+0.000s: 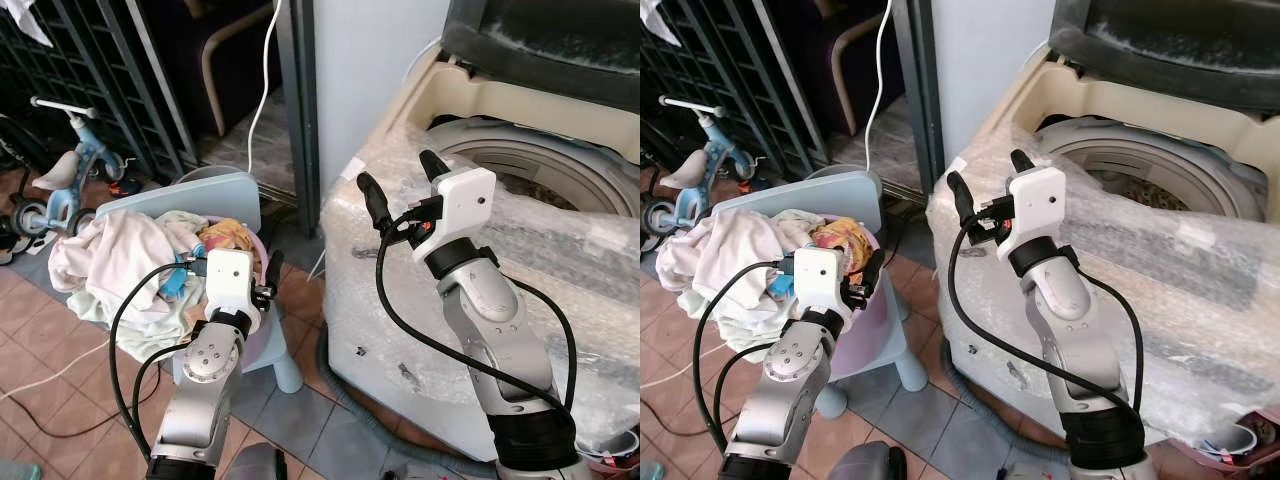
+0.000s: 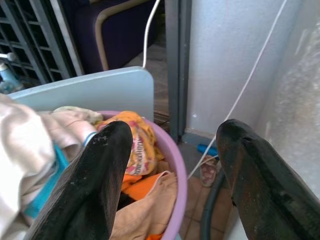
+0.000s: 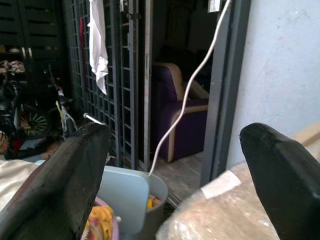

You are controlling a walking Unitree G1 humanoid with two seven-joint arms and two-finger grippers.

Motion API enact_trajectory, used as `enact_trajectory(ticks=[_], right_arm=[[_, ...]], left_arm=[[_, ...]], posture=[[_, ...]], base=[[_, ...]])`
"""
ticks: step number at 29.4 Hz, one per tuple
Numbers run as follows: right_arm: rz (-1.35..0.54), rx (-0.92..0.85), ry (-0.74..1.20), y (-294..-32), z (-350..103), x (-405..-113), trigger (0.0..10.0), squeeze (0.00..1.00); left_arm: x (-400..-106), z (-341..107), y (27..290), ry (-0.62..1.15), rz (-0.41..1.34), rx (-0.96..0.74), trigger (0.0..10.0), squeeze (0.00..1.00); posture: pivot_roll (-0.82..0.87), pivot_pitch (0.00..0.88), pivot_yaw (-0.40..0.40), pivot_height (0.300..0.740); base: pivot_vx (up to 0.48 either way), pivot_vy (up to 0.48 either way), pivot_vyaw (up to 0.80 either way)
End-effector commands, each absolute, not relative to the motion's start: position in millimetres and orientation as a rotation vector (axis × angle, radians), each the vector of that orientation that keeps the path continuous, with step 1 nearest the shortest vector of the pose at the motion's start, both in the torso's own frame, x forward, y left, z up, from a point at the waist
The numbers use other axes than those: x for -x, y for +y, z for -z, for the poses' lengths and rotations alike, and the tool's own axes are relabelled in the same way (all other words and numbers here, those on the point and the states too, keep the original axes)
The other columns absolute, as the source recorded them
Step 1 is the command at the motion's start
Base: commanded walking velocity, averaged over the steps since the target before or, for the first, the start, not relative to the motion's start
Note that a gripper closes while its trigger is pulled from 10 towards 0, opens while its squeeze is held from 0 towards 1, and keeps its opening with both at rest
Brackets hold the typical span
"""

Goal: Clothes washing

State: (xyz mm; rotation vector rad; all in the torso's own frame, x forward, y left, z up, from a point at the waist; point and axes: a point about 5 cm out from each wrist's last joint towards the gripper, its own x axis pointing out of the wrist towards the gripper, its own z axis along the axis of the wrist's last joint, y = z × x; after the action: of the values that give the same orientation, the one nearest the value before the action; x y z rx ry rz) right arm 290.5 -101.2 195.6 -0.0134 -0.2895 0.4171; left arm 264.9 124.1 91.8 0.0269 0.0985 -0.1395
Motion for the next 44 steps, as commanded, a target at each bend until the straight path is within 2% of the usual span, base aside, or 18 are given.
enact_trajectory(ticks=[1,9,10,11,20,27,36,44], right_arm=[[-0.412,0.018,-0.293,-104.6,-197.4,-291.2,10.0,1.0],[-0.407,0.017,-0.289,-105.5,-197.8,-292.0,10.0,1.0],[-0.408,0.015,-0.288,-105.3,-197.7,-292.0,10.0,0.91],[-0.413,0.014,-0.285,-104.9,-197.4,-291.9,10.0,0.0],[-0.432,0.01,-0.283,-103.4,-197.0,-290.1,10.0,0.0],[-0.447,0.022,-0.251,-103.3,-184.7,-284.0,10.0,0.0],[-0.421,0.026,-0.075,-117.7,-136.1,-268.4,10.0,0.0],[-0.443,0.027,-0.029,-114.5,-121.7,-261.5,10.0,0.0]], left_arm=[[-264.9,-92.9,123.5,0.097,0.134,-0.028,10.0,0.0],[-265.2,-92.1,123.0,0.106,0.133,-0.029,10.0,0.0],[-265.3,-91.8,123.3,0.107,0.13,-0.028,10.0,0.0],[-265.5,-91.0,124.0,0.112,0.125,-0.027,10.0,0.0],[-266.7,-93.6,125.3,0.088,0.121,-0.027,10.0,0.0],[-263.5,-98.7,127.4,0.043,0.163,-0.013,10.0,0.0],[-259.7,-94.8,140.0,0.049,0.096,-0.011,10.0,0.0],[-259.6,-94.2,140.8,0.054,0.096,-0.002,10.0,0.0]], posture=[[-0.04,0.059,0.054,0.74],[-0.04,0.061,0.053,0.74],[-0.04,0.061,0.053,0.74],[-0.04,0.062,0.052,0.74],[-0.04,0.059,0.05,0.74],[-0.04,0.053,0.048,0.74],[-0.03,0.054,0.047,0.74],[-0.03,0.052,0.043,0.74]], base=[[0.0,0.48,0.79],[0.0,0.48,0.34],[0.0,0.48,0.0],[0.0,0.48,0.0],[0.0,0.48,0.0],[0.0,0.0,0.68],[0.306,0.0,0.0],[0.358,0.0,0.0]])
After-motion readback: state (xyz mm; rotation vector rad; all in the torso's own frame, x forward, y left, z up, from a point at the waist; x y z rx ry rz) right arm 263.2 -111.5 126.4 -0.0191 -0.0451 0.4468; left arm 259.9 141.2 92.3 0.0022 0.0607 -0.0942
